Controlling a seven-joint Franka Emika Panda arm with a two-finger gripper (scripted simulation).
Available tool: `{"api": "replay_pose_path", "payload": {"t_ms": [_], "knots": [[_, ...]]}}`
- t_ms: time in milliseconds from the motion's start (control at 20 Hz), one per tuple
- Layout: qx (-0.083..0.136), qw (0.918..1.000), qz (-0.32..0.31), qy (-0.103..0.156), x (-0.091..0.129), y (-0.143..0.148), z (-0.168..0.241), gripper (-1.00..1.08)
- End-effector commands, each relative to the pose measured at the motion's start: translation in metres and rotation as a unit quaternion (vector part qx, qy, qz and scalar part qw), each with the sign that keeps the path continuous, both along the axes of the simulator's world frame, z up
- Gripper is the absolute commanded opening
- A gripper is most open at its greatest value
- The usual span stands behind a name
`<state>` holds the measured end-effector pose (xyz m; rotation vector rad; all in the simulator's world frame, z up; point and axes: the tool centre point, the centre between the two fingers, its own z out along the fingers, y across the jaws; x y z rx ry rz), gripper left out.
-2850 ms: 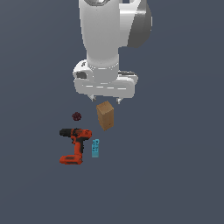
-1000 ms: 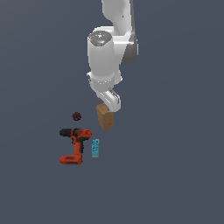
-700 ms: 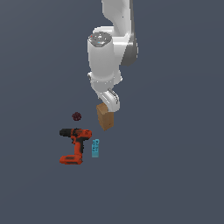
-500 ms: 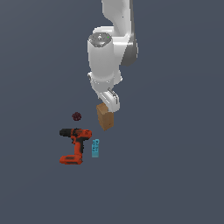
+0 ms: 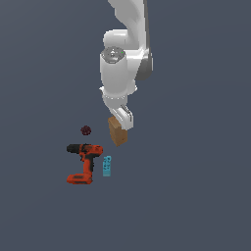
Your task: Pick up a designated object from a clutter of objects.
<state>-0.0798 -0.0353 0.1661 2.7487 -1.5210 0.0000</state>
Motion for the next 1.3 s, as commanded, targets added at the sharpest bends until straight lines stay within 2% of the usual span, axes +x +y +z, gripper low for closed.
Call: {"api": "replay_pose_path", "payload": {"t_ms": [0,350,400,1000,1250], "knots": [[0.0,1.0,-0.001,0.0,0.0,0.0,-0.011,1.0],[0.0,1.0,-0.001,0.0,0.0,0.0,-0.023,1.0],[0.0,1.0,-0.001,0.0,0.0,0.0,-0.023,-1.0],[0.0,1.0,-0.001,-0.001,0.001,0.001,-0.021,-1.0],[0.0,1.0,-0.001,-0.001,0.006,0.01,-0.012,-1.0]]}}
